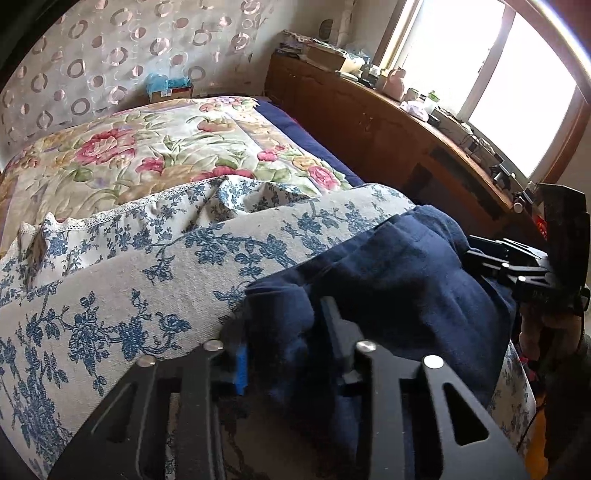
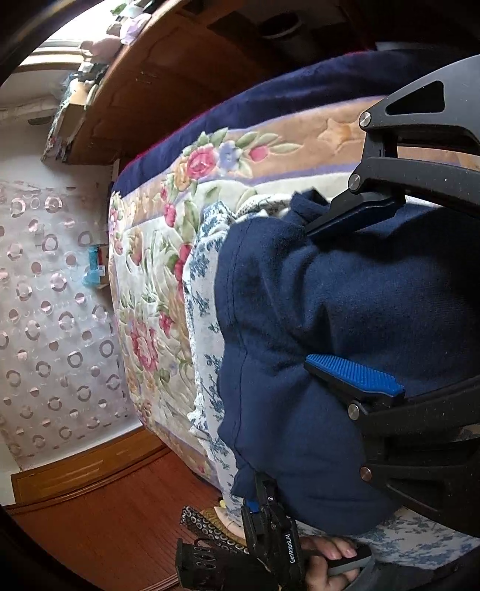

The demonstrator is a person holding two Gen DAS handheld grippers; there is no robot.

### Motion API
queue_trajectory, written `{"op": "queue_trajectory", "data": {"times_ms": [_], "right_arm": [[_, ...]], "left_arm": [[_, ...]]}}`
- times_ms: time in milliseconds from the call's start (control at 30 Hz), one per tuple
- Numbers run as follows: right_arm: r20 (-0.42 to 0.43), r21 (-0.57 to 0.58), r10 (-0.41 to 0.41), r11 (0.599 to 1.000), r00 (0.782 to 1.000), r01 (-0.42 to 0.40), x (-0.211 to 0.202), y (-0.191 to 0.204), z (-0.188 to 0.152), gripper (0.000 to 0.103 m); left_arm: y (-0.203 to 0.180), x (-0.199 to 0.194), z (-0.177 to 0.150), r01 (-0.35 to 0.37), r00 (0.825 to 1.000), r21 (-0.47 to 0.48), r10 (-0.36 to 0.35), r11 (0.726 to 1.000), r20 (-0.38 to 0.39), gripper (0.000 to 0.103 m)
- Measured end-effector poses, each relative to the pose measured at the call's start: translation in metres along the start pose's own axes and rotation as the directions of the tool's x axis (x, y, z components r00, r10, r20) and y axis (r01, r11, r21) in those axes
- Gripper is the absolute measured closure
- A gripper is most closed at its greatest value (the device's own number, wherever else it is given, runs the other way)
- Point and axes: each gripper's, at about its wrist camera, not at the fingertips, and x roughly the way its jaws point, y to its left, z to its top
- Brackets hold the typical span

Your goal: Fold small clothes

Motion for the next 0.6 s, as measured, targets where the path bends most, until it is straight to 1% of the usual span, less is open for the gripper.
{"op": "queue_trajectory", "data": {"times_ms": [67,133,200,267,367,433,467,500,533,567,600], "right_arm": [[0.012,0.022,-0.011,1.000,1.000,0.010,-0.002,-0.005,-0.001,0.034],[0.000,0.044,0.008,0.999,1.000,-0.008,0.001,-0.010,-0.002,0.032],[-0.012,0.056,0.016,0.998,1.000,-0.015,0.005,-0.012,-0.004,0.025],[-0.017,0.085,0.033,0.996,0.999,-0.032,0.009,-0.016,-0.005,0.021],[-0.025,0.140,0.090,0.986,0.996,-0.086,0.013,-0.026,-0.007,0.020],[-0.036,0.157,0.122,0.981,0.992,-0.115,0.014,-0.028,-0.007,0.020],[-0.037,0.157,0.128,0.980,0.991,-0.121,0.012,-0.030,-0.007,0.022],[-0.034,0.153,0.136,0.980,0.990,-0.129,0.011,-0.029,-0.007,0.028],[-0.034,0.149,0.144,0.979,0.989,-0.137,0.010,-0.030,-0.005,0.031],[-0.033,0.144,0.148,0.979,0.989,-0.141,0.009,-0.030,-0.005,0.038],[-0.033,0.135,0.139,0.982,0.990,-0.133,0.008,-0.029,-0.005,0.039]], "left_arm": [[0.002,0.000,0.000,0.008,1.000,-0.009,-0.008,1.000,-0.002,0.072],[0.001,0.000,-0.001,0.001,1.000,0.000,-0.001,1.000,0.001,0.072],[-0.002,0.000,-0.002,-0.015,1.000,0.014,0.015,1.000,0.004,0.072],[-0.002,0.000,-0.002,-0.018,1.000,0.017,0.018,1.000,0.004,0.072],[-0.002,0.001,-0.002,-0.010,1.000,0.014,0.010,1.000,0.001,0.072],[-0.003,0.001,-0.002,-0.012,1.000,0.020,0.012,1.000,-0.003,0.072],[-0.003,0.001,-0.002,-0.012,1.000,0.020,0.012,1.000,-0.004,0.072],[-0.003,0.001,-0.002,-0.011,1.000,0.019,0.011,1.000,-0.003,0.072],[-0.003,0.001,-0.001,-0.011,1.000,0.019,0.011,1.000,-0.003,0.072],[-0.004,0.002,-0.001,-0.008,1.000,0.019,0.008,1.000,-0.002,0.072],[-0.003,0.002,-0.001,-0.005,1.000,0.019,0.005,1.000,-0.002,0.072]]}}
